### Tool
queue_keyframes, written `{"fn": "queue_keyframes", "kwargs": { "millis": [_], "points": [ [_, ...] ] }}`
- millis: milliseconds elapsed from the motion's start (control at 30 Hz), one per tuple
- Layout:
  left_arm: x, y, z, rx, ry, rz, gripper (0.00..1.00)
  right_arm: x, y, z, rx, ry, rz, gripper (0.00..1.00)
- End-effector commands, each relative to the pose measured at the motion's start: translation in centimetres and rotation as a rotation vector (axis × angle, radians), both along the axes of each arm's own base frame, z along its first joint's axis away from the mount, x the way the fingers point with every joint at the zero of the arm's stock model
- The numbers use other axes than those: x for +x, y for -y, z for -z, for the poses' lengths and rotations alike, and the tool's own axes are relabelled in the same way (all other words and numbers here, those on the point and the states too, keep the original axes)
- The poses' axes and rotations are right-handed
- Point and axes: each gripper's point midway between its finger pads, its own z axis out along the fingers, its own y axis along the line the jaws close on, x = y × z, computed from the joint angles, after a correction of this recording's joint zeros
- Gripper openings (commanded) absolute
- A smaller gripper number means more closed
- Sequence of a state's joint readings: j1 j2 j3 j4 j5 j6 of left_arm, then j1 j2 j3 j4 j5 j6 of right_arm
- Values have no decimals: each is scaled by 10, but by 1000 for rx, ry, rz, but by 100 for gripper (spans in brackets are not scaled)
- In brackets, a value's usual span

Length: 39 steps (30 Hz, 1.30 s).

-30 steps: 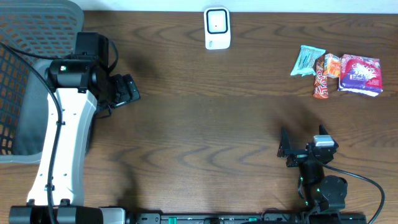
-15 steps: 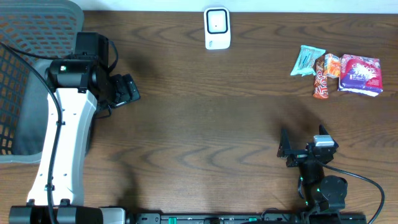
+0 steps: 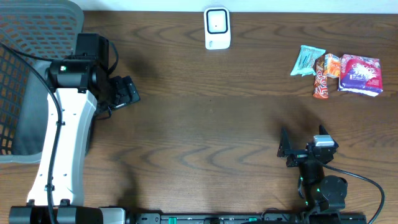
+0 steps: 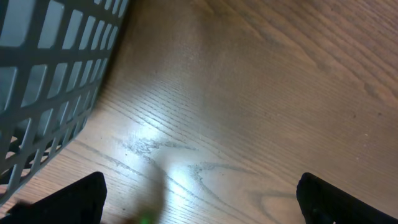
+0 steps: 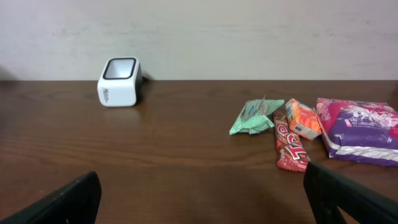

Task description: Scan the item barcode

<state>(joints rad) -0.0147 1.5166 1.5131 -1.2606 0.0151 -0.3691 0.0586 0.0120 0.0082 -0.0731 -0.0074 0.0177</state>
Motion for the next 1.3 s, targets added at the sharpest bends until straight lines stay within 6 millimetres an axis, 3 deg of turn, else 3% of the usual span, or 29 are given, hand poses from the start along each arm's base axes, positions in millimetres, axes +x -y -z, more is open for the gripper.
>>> {"fn": "queue_keyframes", "kwargs": {
  "millis": [0,267,500,733,933,1267],
  "points": [
    [-5,-6,-4,11,10,-61,98,0,0,1,11,0,0,99],
    [-24,-6,-3,9,34,-64,98,0,0,1,11,0,0,99],
    [-39,-3,17,-3,142,-23,98,0,0,1,11,0,0,99],
    [-39,28,33,-109,362,192,98,0,0,1,11,0,0,99],
    [-48,29,47,-107,505,205,98,0,0,1,11,0,0,99],
    [-53,29,46,-76,836,224,98,0,0,1,11,0,0,99]
  ]
}}
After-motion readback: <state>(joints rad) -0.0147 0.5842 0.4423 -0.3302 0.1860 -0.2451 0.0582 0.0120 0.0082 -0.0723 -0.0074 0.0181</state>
